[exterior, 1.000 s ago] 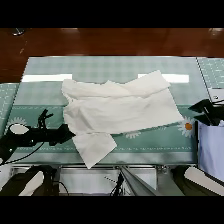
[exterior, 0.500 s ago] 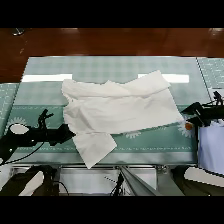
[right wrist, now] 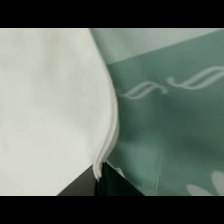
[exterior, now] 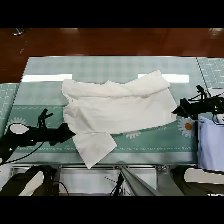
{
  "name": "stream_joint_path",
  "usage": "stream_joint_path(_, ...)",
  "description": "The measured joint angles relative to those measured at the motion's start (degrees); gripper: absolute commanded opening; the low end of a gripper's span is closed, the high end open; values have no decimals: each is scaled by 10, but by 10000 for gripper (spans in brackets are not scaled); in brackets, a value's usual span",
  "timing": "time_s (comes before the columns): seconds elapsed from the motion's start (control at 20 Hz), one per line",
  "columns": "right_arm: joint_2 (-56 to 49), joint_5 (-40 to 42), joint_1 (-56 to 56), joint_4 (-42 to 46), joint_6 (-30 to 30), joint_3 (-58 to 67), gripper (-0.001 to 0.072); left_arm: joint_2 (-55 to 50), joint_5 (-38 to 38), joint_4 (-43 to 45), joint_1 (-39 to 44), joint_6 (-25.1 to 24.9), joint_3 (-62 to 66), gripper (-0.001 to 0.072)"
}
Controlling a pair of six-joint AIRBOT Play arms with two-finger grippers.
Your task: Fold the shirts.
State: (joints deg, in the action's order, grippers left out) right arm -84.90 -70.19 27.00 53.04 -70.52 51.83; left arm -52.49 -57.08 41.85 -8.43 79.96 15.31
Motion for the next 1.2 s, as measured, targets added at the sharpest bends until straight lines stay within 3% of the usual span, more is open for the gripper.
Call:
stream_joint_path(0.25,27,-49,-6,-49,8,127,27,9,-7,-13,-7,-7,127,23)
stream_joint_path(0.5,91,-40,-7,-57,-60,398,27,12,5,-20,-9,3,429,22)
stream_joint_path(0.75,178,-16,-7,-46,-106,612,27,12,-34,98,-9,50,727,22)
stream_joint_path(1.0,302,-57,-7,11,-128,665,27,17,-153,205,-9,80,939,22)
stream_joint_path(1.2,391,-108,-7,69,-150,674,27,56,-241,297,-9,97,1010,22)
